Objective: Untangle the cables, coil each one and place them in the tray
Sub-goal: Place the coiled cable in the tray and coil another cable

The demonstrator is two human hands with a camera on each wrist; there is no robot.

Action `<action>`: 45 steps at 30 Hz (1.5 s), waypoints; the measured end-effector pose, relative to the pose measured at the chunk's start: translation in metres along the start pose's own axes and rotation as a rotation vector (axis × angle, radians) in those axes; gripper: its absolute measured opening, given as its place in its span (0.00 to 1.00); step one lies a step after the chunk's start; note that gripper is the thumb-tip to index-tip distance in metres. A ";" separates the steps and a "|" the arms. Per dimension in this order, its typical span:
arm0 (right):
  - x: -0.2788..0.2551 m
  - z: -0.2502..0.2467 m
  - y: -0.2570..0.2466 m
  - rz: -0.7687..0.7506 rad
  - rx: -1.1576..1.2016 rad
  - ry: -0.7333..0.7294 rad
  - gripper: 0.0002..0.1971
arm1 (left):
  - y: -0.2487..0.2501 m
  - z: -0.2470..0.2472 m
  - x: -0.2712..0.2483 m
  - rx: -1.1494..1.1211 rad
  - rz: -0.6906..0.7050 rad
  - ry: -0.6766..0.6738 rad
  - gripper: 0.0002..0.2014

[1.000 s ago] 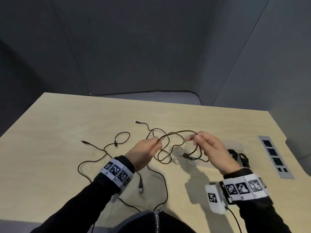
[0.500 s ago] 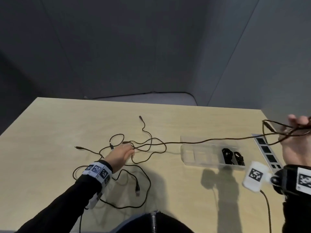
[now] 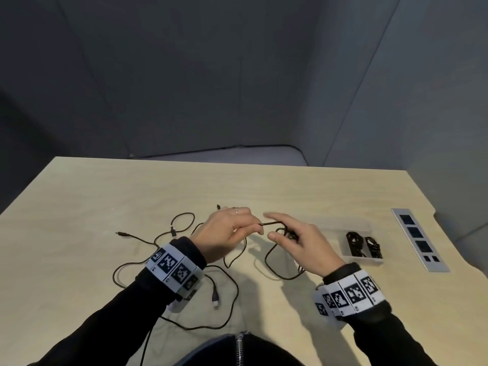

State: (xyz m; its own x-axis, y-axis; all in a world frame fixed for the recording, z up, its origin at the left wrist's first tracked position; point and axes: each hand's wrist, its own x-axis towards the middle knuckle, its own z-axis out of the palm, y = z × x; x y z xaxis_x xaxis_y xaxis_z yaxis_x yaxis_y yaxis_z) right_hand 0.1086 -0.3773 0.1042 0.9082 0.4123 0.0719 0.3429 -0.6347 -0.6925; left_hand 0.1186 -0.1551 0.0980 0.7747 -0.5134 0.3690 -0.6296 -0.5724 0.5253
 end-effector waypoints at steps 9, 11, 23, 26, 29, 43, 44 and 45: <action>0.003 -0.061 -0.017 0.020 0.647 0.608 0.17 | -0.061 0.008 -0.030 0.106 -0.190 0.008 0.25; -0.003 -0.079 -0.020 0.027 0.697 0.729 0.16 | -0.076 0.008 -0.039 0.128 -0.264 0.031 0.24; -0.044 -0.075 0.026 0.301 0.509 0.645 0.17 | -0.090 -0.026 -0.037 -0.144 -0.708 -0.018 0.11; -0.060 -0.053 0.063 0.452 0.444 0.534 0.14 | -0.087 -0.032 -0.038 -0.282 -0.834 -0.215 0.09; -0.076 -0.042 0.084 0.537 0.484 0.421 0.13 | -0.085 -0.037 -0.043 -0.248 -0.818 -0.278 0.12; -0.021 -0.020 0.009 0.237 -0.058 -0.142 0.26 | -0.016 -0.038 -0.003 -0.321 -0.499 -0.178 0.04; -0.012 -0.009 -0.001 0.206 0.033 -0.185 0.22 | -0.011 -0.035 0.001 -0.355 -0.490 -0.144 0.04; -0.005 0.002 -0.010 0.181 0.086 -0.227 0.21 | -0.007 -0.033 0.004 -0.395 -0.486 -0.100 0.04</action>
State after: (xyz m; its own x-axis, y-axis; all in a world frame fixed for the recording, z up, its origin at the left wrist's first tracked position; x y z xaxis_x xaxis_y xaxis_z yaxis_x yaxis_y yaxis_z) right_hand 0.1007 -0.3717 0.1096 0.8725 0.4395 -0.2137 0.1501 -0.6571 -0.7388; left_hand 0.1286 -0.1323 0.1208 0.9455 -0.3224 -0.0457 -0.1239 -0.4859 0.8652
